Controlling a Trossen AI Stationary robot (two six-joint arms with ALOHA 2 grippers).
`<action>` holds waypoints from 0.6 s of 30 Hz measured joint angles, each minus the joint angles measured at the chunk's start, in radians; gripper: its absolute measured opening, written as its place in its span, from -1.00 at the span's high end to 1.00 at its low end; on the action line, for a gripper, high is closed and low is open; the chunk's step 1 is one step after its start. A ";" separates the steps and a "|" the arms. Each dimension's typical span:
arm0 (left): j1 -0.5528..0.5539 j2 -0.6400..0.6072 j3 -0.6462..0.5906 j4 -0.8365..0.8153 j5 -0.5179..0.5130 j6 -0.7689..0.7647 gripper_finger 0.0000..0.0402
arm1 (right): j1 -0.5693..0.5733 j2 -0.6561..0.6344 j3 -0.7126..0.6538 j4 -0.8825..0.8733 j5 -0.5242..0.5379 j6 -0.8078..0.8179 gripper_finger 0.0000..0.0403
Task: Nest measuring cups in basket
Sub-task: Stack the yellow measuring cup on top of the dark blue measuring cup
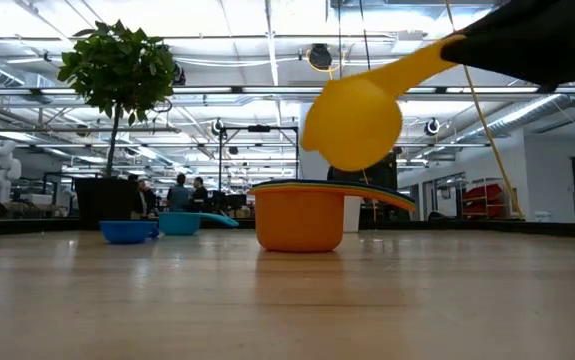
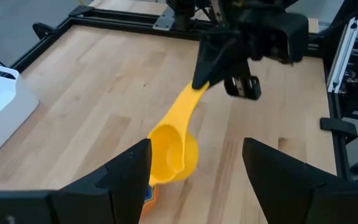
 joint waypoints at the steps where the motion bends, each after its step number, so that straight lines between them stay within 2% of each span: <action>1: 0.000 0.000 0.000 0.000 0.000 -0.003 -0.27 | -0.003 0.027 0.004 0.067 0.001 -0.052 1.00; 5: 0.000 0.000 0.000 0.000 0.000 -0.003 -0.27 | -0.013 0.105 0.038 0.264 0.000 -0.253 1.00; 8: 0.000 0.000 0.000 -0.001 0.000 -0.003 -0.27 | -0.028 0.137 0.057 0.307 -0.003 -0.329 1.00; 14: 0.000 0.000 0.000 -0.001 0.000 -0.003 -0.27 | -0.088 0.204 0.057 0.297 -0.029 -0.192 1.00; 18: 0.000 0.000 0.000 0.000 0.000 -0.003 -0.27 | -0.113 0.235 0.057 0.301 -0.029 -0.177 1.00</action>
